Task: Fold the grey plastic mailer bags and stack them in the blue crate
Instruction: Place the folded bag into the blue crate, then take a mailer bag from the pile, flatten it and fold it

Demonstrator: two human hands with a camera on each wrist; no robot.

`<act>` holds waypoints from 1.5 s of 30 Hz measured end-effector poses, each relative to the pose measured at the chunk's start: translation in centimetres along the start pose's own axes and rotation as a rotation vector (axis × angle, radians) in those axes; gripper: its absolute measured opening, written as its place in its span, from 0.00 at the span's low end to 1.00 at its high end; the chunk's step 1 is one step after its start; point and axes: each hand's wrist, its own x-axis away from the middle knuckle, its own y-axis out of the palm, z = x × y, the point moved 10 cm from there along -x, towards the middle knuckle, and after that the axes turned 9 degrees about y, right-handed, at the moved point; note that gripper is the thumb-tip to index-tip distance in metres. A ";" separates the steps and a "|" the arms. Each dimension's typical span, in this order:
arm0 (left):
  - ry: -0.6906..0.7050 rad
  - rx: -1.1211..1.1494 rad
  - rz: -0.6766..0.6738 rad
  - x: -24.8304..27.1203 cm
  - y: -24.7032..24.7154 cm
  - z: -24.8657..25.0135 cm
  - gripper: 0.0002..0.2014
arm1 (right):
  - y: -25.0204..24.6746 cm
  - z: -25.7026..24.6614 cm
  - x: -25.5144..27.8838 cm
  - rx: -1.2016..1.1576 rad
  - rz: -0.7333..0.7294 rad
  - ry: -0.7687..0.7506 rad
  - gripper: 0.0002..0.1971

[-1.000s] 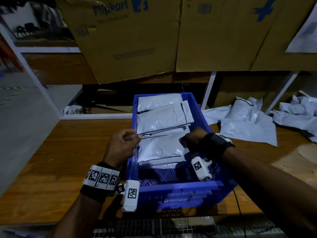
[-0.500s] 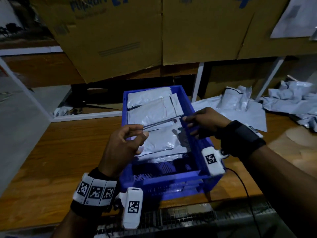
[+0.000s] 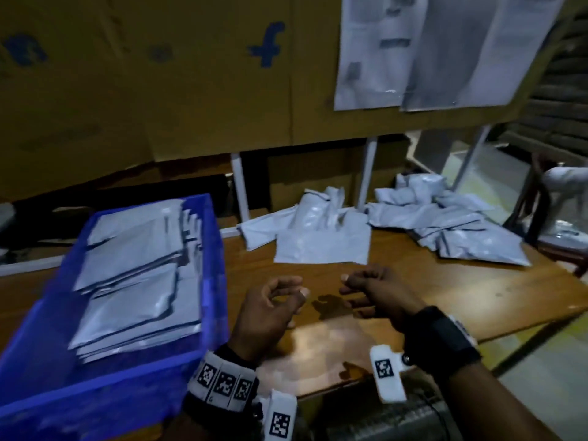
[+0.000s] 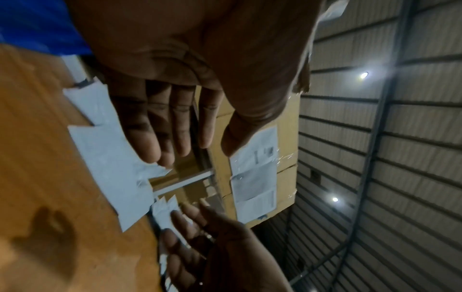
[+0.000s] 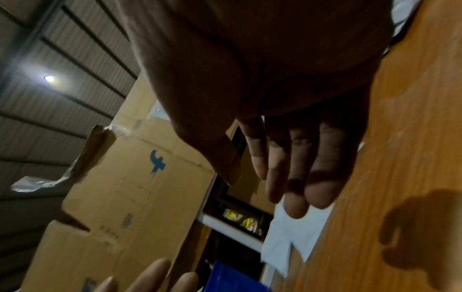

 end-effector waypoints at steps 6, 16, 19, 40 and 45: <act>-0.090 -0.039 0.039 -3.1 9.2 -6.1 0.23 | -10.2 2.4 -3.8 -0.073 0.018 0.004 0.08; -0.002 -0.163 0.332 -21.1 5.0 -7.7 0.18 | -10.8 -3.5 -14.6 -0.025 -0.069 -0.015 0.08; 0.047 -0.553 0.364 -28.1 3.8 -6.7 0.21 | -10.9 -5.3 -18.3 -0.032 -0.023 0.044 0.07; 0.401 -1.018 0.369 -38.3 6.2 -2.4 0.42 | -15.1 -8.6 -27.9 -0.043 -0.048 0.083 0.08; 0.653 -1.210 0.257 -31.5 14.1 4.8 0.36 | -19.3 -9.5 -24.2 -0.097 -0.122 -0.076 0.12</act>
